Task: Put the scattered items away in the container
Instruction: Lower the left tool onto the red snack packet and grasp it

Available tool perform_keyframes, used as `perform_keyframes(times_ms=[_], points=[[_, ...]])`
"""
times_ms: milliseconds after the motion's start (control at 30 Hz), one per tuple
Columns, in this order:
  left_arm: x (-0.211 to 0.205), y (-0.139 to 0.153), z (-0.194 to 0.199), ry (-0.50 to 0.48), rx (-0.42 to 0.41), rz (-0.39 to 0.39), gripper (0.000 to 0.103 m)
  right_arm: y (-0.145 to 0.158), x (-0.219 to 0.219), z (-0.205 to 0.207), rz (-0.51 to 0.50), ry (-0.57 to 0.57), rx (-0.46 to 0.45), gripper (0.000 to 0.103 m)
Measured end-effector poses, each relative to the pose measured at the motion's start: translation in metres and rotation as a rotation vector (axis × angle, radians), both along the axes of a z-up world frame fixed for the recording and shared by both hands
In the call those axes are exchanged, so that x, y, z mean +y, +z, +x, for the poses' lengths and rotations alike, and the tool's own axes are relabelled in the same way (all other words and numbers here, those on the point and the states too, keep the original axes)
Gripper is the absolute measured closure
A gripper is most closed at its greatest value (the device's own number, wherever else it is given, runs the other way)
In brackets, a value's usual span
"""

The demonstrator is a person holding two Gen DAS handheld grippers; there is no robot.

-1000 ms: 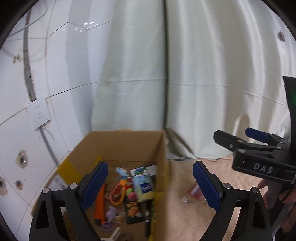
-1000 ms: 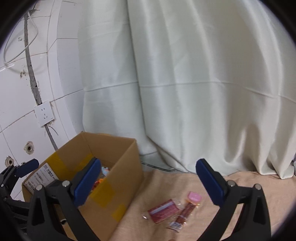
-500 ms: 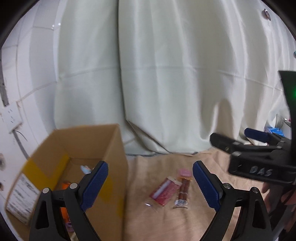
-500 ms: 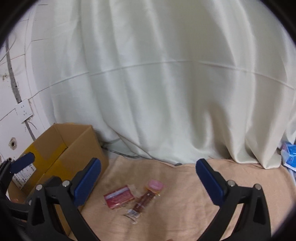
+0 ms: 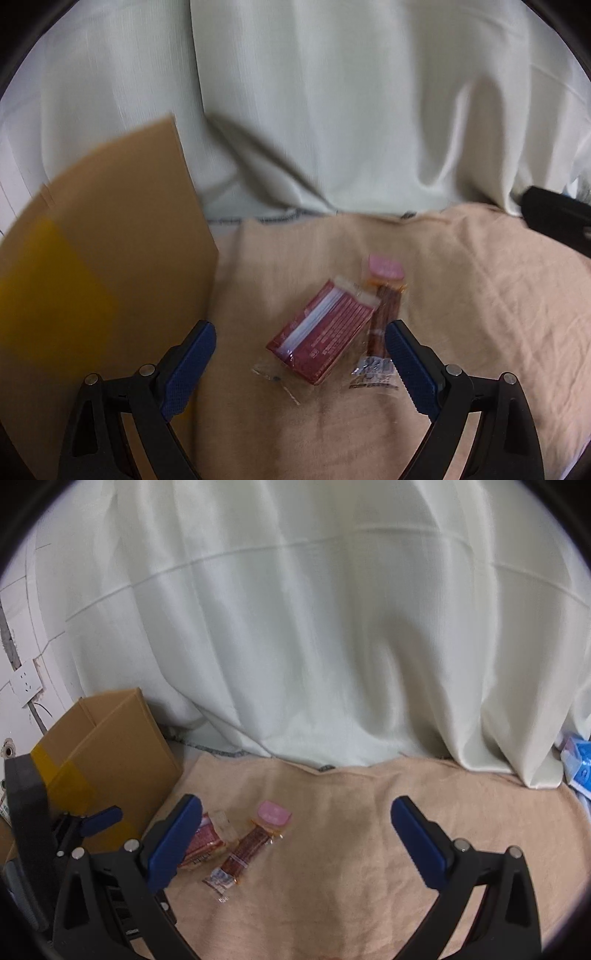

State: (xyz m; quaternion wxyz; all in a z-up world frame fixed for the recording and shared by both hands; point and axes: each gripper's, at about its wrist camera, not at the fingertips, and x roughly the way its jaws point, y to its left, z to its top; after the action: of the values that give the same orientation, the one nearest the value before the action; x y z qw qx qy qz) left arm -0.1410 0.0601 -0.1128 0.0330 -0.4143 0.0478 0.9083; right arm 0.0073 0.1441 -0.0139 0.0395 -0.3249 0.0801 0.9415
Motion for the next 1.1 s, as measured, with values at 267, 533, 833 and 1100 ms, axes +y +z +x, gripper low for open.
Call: perform_keyframes(times_ms=[267, 533, 833, 1100], points=[[0.003, -0.028, -0.024, -0.038, -0.06, 0.016, 0.009, -0.022, 0.005, -0.007, -0.014, 0.01, -0.046, 0.0], [0.004, -0.045, -0.04, -0.042, -0.114, 0.019, 0.009, -0.03, 0.005, -0.008, -0.001, 0.014, -0.074, 0.0], [0.001, -0.052, -0.035, -0.055, -0.111, 0.004, 0.046, -0.038, 0.007, -0.013, 0.006, 0.02, -0.101, 0.0], [-0.008, -0.031, 0.003, 0.004, 0.001, 0.021, 0.056, -0.058, 0.002, -0.025, -0.056, 0.08, -0.156, 0.0]])
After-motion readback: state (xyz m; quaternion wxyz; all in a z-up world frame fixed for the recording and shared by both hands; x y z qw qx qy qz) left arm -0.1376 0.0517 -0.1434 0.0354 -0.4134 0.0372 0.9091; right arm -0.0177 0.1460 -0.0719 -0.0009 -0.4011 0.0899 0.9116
